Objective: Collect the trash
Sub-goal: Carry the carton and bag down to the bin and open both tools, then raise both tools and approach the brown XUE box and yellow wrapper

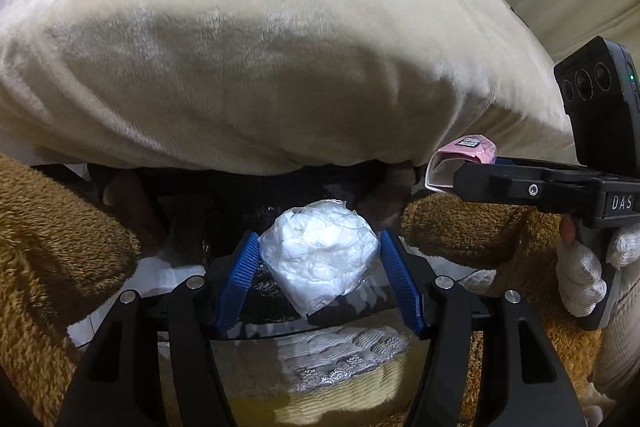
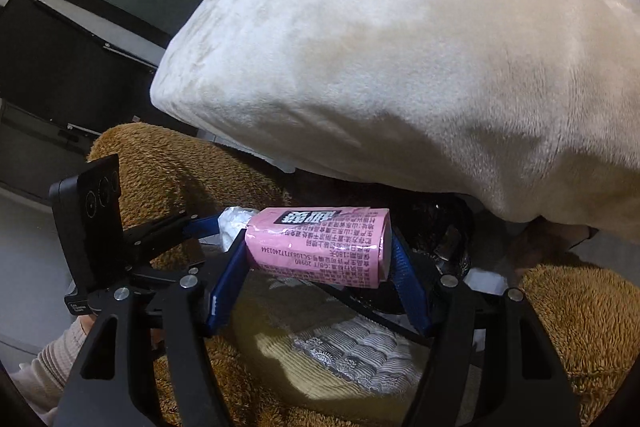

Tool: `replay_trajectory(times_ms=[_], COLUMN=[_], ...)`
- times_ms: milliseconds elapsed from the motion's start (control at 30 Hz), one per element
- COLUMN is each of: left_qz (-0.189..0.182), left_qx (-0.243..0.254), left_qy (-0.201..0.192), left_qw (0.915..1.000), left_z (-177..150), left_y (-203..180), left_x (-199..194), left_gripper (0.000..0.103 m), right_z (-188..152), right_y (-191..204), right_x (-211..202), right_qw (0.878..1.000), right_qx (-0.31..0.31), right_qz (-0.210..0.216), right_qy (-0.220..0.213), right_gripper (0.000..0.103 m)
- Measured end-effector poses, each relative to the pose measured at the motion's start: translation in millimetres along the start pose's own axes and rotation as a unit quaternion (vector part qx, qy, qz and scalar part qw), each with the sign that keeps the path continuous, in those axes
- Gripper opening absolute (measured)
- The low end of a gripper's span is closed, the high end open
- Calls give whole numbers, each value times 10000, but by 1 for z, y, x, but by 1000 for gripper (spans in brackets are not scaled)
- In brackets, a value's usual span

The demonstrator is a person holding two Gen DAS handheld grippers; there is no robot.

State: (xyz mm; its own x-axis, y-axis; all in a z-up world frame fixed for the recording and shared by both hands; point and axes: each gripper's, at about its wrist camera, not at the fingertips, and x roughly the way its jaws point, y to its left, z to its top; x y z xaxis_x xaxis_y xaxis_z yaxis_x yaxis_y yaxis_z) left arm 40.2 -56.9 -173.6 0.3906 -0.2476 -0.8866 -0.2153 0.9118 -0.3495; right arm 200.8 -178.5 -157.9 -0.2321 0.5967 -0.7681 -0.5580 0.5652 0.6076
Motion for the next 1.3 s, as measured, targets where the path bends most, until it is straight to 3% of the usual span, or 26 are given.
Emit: replay_trajectory(times_ms=[233,400,467,500,667,833,1100,1300], left_qz=[-48,2,-51,-83,-116,-219,-417,-426], left_qx=[-30,-106,-235,-287,-333,-348,-301,-158], left_qy=[523,784,834,857,853,746,300,-103], left_qw=[9986,9969,9962,9959,9957,9964,9982,9989], left_z=[4,5,7,7,6,7,4,3], left_y=[4,8,14,16,16,18,18,14], left_x=[24,35,39,40,37,31,5,-19], left_gripper=[61,62,78,80,81,81,81,81], right_z=[-3,1,4,5,13,15,12,2], right_y=[-12,-18,-23,-24,-32,-24,0,34], right_x=[28,39,42,43,47,48,28,-12], right_qw=[9968,9945,9936,9931,9902,9916,9970,9906], right_qx=[566,823,914,965,1170,969,414,-300], right_qz=[-391,-358,-320,-336,-389,-498,-622,-929], right_qy=[397,540,578,575,661,701,195,-956], right_gripper=[68,68,75,82,84,84,84,84])
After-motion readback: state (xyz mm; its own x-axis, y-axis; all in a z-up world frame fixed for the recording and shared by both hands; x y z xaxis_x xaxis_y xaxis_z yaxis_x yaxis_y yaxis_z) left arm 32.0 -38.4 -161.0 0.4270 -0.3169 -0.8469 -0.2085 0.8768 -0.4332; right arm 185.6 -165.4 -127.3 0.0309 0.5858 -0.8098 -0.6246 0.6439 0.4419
